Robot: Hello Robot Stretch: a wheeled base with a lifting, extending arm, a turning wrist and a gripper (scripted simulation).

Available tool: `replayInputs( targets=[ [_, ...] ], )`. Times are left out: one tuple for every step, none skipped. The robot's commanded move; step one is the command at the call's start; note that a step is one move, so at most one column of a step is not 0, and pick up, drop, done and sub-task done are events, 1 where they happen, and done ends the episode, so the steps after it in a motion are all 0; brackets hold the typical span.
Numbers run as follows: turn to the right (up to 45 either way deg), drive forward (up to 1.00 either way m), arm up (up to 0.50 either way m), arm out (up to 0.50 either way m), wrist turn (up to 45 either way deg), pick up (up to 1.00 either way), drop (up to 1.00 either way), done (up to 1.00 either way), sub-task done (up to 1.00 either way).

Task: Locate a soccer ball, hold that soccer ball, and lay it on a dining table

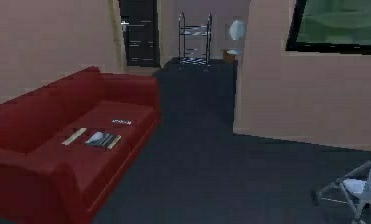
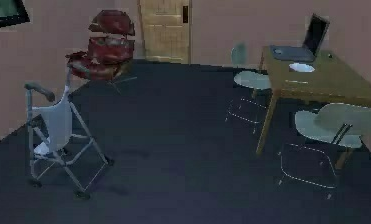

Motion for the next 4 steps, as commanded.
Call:
replayInputs(
  targets=[
    [0.0,1.0,0.0,0.0,0.0,0.0,0.0,0.0,0.0],
    [0.0,1.0,0.0,0.0,0.0,0.0,0.0,0.0,0.0],
    [-9.0,0.0,0.0,0.0,0.0,0.0,0.0,0.0,0.0],
    [0.0,0.35,0.0,0.0,0.0,0.0,0.0,0.0,0.0]
  ],
)
